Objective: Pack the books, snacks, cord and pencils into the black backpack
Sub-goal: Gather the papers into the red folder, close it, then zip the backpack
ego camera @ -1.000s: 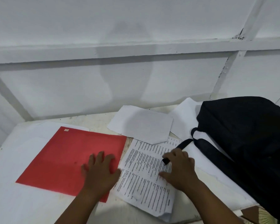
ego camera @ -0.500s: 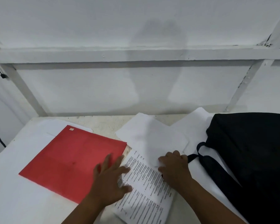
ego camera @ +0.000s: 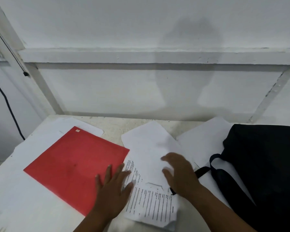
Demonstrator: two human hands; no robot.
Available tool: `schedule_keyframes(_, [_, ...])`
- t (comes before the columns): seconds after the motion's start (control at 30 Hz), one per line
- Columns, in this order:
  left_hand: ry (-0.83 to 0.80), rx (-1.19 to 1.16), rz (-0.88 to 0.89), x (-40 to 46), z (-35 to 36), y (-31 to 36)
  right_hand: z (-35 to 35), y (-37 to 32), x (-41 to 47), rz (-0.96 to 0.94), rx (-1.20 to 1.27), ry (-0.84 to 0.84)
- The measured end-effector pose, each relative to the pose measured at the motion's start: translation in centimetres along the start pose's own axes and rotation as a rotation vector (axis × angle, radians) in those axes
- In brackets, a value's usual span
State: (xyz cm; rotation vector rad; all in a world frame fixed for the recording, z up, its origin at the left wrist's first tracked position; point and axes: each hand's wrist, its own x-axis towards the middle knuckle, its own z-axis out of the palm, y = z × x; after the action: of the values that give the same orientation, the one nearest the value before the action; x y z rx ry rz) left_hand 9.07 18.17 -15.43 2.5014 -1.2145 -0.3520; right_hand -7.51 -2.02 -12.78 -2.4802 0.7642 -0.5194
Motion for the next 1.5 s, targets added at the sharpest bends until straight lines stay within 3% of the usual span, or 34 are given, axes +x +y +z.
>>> schedule_keyframes(0.07, [0.052, -0.036, -0.005, -0.1, 0.2, 0.0, -0.2, 0.8, -0.3, 0.197, -0.228, -0.188])
schedule_keyframes(0.13, [0.087, -0.024, -0.009, 0.0, 0.4, 0.1, 0.1, 1.0, -1.1, 0.241, -0.355, -0.330])
schedule_keyframes(0.27, [0.085, -0.020, -0.043, 0.1, 0.4, 0.4, 1.0, -0.9, -3.2, 0.140, -0.357, -0.234])
schedule_keyframes(0.47, [0.074, -0.116, -0.077, -0.1, 0.0, 0.2, 2.3, -1.0, -5.0, 0.027, -0.121, 0.055])
schedule_keyframes(0.57, [0.055, -0.151, -0.002, -0.2, 0.1, -0.7, 2.8, -0.1, -6.4, 0.120, -0.088, 0.113])
schedule_keyframes(0.8, [0.054, -0.176, 0.164, -0.5, 0.3, -2.4, 2.4, -0.2, -8.5, 0.083, -0.049, 0.281])
schedule_keyframes(1.0, [0.017, -0.211, 0.133, -0.3, -0.7, -1.9, 2.9, -0.3, -9.7, 0.093, -0.100, 0.248])
schedule_keyframes(1.23, [-0.027, -0.201, -0.034, 1.4, -2.4, -2.1, 1.8, -0.9, -10.0, 0.128, 0.007, 0.138])
schedule_keyframes(1.4, [0.022, -0.059, 0.075, 1.6, -3.0, -0.1, 1.2, -2.2, -8.0, 0.400, -0.009, 0.112])
schedule_keyframes(1.5, [0.005, -0.296, 0.000, 2.2, -2.9, 1.5, 1.1, -3.5, -5.7, 0.581, 0.045, 0.068])
